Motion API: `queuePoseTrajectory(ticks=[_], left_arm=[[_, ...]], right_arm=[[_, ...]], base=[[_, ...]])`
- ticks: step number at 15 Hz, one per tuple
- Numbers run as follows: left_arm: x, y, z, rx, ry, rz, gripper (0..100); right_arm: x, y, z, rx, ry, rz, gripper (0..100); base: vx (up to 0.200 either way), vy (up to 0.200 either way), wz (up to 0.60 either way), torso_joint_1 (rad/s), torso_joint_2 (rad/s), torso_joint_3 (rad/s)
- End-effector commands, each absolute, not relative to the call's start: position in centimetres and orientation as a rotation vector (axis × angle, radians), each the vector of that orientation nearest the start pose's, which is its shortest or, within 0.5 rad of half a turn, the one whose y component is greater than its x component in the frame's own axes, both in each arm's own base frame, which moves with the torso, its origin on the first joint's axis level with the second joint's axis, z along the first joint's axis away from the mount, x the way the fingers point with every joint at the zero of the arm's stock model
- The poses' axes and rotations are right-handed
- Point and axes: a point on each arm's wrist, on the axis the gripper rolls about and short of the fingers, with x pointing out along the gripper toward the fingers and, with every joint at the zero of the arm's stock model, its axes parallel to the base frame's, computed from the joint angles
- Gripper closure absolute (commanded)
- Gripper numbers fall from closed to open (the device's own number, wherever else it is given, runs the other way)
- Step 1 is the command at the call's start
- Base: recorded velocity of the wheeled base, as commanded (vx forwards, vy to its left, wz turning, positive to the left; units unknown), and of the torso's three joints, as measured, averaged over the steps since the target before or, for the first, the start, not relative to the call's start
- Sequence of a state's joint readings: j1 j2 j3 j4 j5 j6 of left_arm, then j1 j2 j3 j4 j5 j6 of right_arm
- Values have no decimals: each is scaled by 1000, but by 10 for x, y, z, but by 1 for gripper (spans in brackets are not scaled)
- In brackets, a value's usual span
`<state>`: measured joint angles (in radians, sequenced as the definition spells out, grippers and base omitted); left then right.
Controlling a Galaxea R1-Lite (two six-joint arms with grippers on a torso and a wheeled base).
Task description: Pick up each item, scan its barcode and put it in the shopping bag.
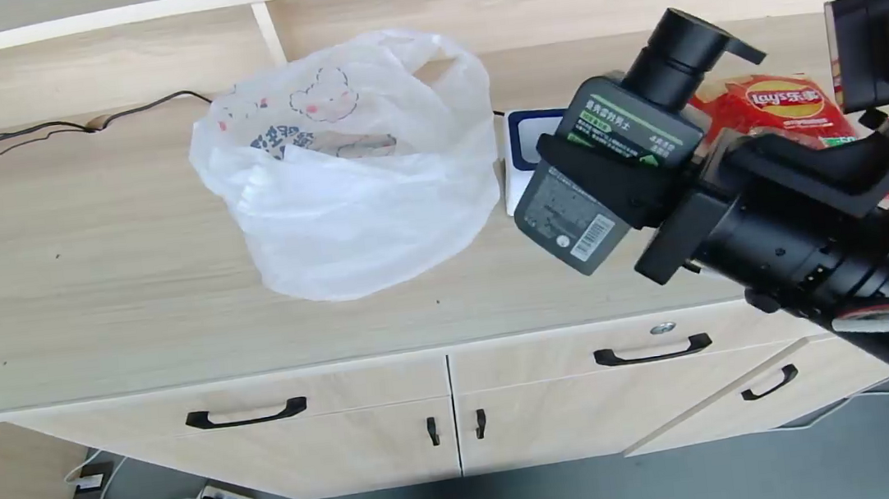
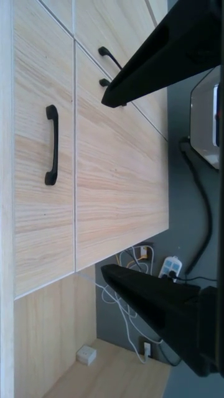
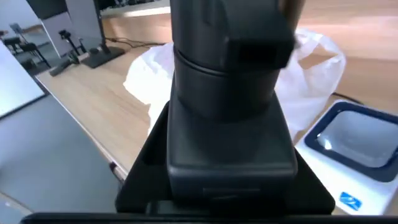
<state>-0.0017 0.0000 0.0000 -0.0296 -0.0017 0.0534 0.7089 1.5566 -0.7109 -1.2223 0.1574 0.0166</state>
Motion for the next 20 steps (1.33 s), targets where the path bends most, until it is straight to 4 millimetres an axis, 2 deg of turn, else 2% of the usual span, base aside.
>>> queuePoseTrajectory(ticks=[1,2,4,5,7,8,10,12,13,15,16,18,20], left_arm=[[-23,0,79,52,-29,-2,0],[-23,0,79,43,-29,-2,0],[-23,0,79,38,-29,-3,0],[-23,0,79,40,-29,-2,0],[-23,0,79,44,-29,-2,0],[-23,0,79,43,-28,-2,0],[-23,0,78,41,-25,-3,0],[-23,0,78,43,-25,-3,0],[-23,0,78,43,-26,-3,0],[-23,0,79,44,-28,-2,0],[-23,0,79,46,-28,-2,0],[-23,0,79,52,-29,-2,0],[-23,0,79,67,-31,-2,0]], right_arm=[[240,144,256,-123,-458,777,100],[258,134,256,-280,-522,767,100],[273,132,267,-406,-622,761,100],[282,130,265,-480,-657,802,100],[301,138,255,-573,-701,893,100],[318,146,241,-656,-738,940,100],[326,149,243,-679,-769,928,100],[352,143,277,-756,-943,879,100],[357,138,294,-780,-1006,848,100],[358,130,313,-807,-1056,827,100],[360,125,315,-816,-1059,815,100],[379,121,301,-841,-1040,819,100],[387,120,300,-851,-1052,820,100]], base=[[0,0,0,0,0,0],[0,0,0,0,0,0],[0,0,0,0,0,0],[0,0,0,0,0,0],[0,0,0,0,0,0],[0,0,0,0,0,0],[0,0,0,0,0,0],[0,0,0,0,0,0],[0,0,0,0,0,0],[0,0,0,0,0,0],[0,0,0,0,0,0],[0,0,0,0,0,0],[0,0,0,0,0,0]])
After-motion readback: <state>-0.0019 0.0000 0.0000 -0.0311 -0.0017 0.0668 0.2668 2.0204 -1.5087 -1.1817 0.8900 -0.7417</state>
